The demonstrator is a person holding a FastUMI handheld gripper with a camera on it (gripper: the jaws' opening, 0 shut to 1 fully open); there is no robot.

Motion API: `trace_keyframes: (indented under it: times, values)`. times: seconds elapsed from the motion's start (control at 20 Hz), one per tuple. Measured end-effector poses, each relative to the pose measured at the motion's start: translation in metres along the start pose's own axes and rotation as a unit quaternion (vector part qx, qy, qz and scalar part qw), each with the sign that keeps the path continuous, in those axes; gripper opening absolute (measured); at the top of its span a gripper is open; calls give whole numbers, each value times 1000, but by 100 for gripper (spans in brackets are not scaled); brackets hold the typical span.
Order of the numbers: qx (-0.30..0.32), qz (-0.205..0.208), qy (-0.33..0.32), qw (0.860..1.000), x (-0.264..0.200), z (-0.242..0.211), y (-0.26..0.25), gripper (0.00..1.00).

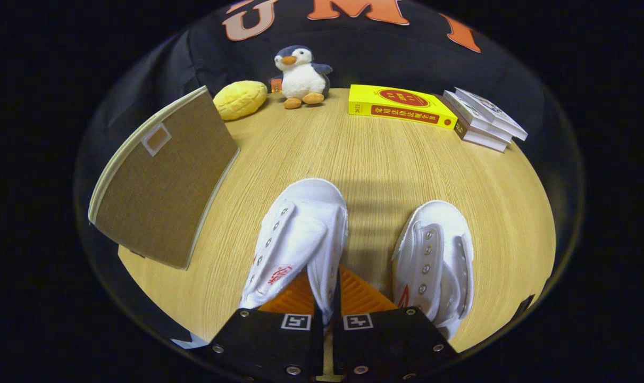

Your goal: Open the storage box then place both shoes into the box .Put the left shoe in first, then the right shoe, with the right side of both shoes facing outward in a uniform manner.

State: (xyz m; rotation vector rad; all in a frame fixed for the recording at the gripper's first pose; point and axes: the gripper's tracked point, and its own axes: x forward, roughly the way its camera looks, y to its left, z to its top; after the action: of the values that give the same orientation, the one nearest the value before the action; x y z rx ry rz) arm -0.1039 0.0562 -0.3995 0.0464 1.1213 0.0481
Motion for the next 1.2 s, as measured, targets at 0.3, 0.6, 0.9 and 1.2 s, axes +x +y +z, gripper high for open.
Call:
trace_keyframes:
  times: [0.3, 0.6, 0.9, 1.2]
  values:
    - [68, 23, 11, 997, -18, 22, 8, 3]
    - [103, 56, -12, 993, -66, 73, 35, 2]
    - [110, 91, -42, 989, -112, 131, 77, 2]
    - [68, 99, -66, 991, -125, 169, 134, 2]
